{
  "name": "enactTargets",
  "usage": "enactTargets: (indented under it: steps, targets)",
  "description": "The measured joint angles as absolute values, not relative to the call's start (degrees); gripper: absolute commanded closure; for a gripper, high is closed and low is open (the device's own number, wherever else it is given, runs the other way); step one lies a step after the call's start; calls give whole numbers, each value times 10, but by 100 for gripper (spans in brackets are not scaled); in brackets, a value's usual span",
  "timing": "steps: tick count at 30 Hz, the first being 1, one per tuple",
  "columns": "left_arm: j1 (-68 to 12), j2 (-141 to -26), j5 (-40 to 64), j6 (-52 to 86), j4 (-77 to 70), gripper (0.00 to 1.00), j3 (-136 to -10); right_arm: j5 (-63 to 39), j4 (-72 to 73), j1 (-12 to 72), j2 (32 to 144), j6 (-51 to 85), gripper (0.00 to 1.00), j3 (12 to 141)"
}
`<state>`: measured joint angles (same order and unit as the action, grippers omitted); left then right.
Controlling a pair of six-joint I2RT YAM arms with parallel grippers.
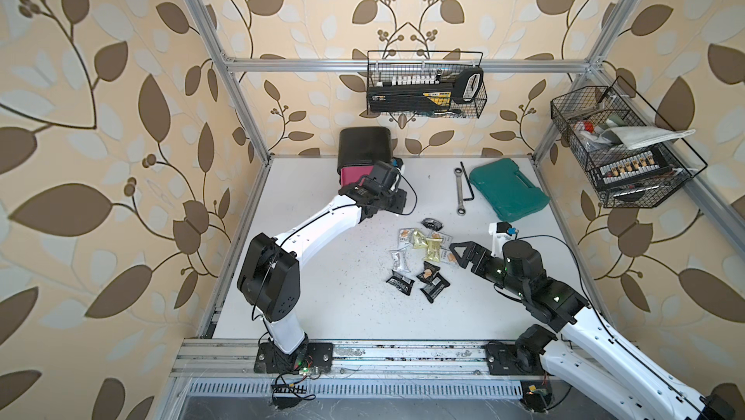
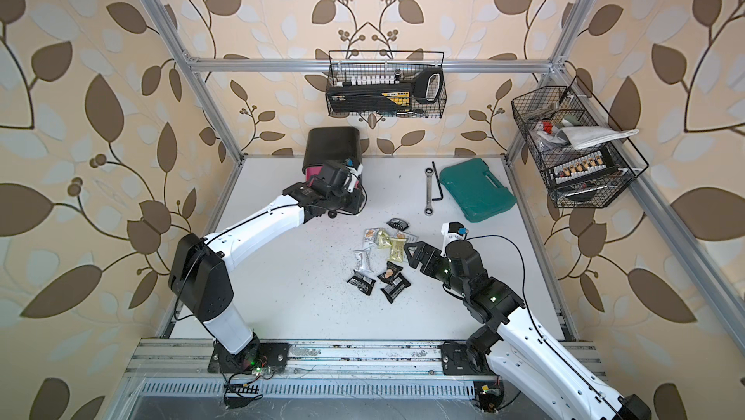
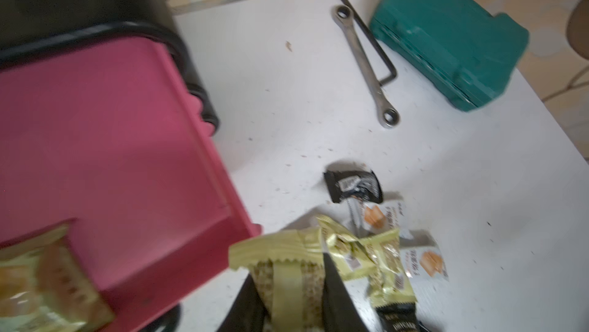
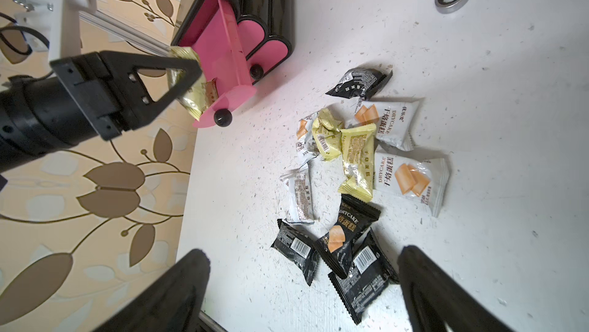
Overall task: Place the cookies into the drawer by color
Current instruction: Place the cookie in the drawer.
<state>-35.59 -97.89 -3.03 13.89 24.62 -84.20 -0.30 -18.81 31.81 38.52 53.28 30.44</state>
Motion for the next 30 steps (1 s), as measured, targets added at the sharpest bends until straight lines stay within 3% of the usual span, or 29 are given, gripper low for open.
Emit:
enactTargets:
  steps: [6, 16, 30]
  targets:
    - [-289, -1002, -87, 139, 255, 75, -885, -4, -183, 318, 387, 533, 5, 304]
    - [-261, -1066, -99, 147, 261, 74, -892, -4, -183, 318, 387, 531, 5, 304]
    - [-258, -1077, -95, 169, 267, 53, -884, -2, -182, 318, 377, 530, 5, 304]
